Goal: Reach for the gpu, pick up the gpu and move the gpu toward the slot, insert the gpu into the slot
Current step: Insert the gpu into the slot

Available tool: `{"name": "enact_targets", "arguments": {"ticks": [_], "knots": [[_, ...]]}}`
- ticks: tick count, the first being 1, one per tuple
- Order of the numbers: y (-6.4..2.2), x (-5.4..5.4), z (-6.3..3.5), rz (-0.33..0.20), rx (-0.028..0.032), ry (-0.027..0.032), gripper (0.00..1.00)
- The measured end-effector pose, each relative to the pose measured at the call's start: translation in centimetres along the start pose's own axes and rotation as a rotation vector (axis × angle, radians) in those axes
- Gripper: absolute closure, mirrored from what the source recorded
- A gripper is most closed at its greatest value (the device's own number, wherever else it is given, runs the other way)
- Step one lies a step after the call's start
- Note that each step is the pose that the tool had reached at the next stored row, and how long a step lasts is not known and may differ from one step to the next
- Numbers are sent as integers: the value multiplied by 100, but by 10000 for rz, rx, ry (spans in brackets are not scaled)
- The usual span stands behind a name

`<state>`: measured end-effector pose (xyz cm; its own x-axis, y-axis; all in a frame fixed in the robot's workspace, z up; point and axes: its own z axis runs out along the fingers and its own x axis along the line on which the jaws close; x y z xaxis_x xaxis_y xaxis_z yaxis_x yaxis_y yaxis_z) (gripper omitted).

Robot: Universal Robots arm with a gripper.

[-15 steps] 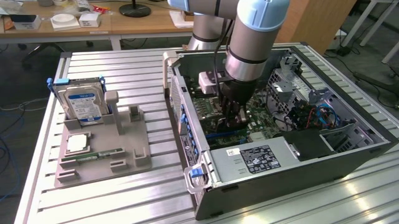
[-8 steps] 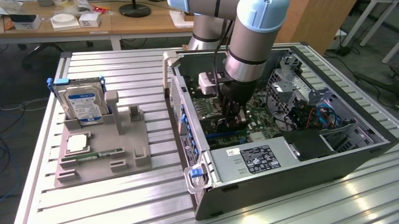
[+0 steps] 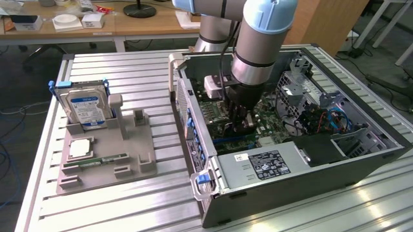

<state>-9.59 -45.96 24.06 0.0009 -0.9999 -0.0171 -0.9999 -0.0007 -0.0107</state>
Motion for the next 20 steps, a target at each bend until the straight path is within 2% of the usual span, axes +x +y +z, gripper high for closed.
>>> {"name": "enact_targets", "arguments": {"ticks": [20], "knots": [[15, -4, 12, 2, -2, -1, 73]]}}
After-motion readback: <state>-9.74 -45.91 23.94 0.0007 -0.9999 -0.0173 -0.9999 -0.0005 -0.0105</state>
